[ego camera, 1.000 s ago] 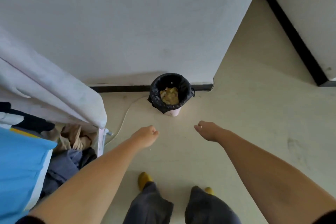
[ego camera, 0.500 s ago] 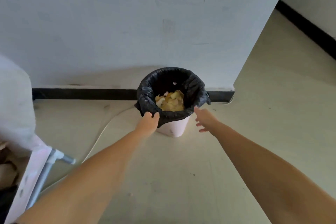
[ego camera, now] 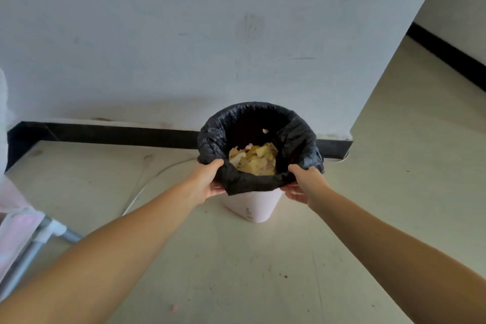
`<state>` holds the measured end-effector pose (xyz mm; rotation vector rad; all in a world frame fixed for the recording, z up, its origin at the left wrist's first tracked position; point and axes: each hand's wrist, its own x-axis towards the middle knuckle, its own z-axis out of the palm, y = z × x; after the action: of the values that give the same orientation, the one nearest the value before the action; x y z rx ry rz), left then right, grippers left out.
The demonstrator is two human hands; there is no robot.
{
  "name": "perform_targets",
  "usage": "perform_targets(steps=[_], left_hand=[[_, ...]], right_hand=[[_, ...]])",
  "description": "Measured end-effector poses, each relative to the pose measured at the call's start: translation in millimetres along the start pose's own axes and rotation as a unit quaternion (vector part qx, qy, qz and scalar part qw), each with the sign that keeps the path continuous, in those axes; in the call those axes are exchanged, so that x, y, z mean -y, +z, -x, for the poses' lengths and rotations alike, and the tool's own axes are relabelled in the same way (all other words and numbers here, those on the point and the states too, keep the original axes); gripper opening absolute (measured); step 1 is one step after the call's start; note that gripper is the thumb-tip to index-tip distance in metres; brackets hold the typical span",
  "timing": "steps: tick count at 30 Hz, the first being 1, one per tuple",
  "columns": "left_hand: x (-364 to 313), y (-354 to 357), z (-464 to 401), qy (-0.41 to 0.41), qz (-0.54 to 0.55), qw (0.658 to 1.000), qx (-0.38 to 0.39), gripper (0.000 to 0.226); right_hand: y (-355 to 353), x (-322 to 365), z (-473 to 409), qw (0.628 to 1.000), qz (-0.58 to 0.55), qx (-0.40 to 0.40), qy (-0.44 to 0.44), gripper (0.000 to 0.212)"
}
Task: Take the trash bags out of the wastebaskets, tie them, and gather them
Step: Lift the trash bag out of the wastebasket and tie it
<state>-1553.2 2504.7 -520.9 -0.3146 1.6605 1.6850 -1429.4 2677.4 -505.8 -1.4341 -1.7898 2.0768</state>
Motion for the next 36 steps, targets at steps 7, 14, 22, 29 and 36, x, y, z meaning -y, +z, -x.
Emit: perform_targets(steps=[7, 14, 22, 29, 36], left_hand=[[16.6, -28.3, 9.6, 0.045, -0.094, 0.995, -0.011, 0.036], [34.7, -46.0, 5.9, -0.008, 0.131, 0.991, -0.036, 0.049], [66.1, -35.0, 18.0, -0.134, 0.170, 0.973, 0.075, 0.038], [37.2, -37.8, 25.0, -0.036, 0.194, 0.977, -0.085, 0.018], [-14.3, -19.7, 54.8, 0.185, 0.160, 0.960, -0.135, 0.020]], right_hand=[[-8.9, -37.3, 29.2, 0.994, -0.032, 0.079, 0.061, 0.026], [-25.2, -37.6, 21.4, 0.998, -0.027, 0.045, 0.036, 0.042], [-34.2, -37.8, 9.7, 0.994, -0.059, -0.080, -0.034, 0.026], [-36.4, -34.1, 4.4, 0.980, 0.058, -0.098, -0.163, 0.017], [-35.3, -8.8, 12.8, 0.955, 0.095, -0.114, -0.256, 0.019]])
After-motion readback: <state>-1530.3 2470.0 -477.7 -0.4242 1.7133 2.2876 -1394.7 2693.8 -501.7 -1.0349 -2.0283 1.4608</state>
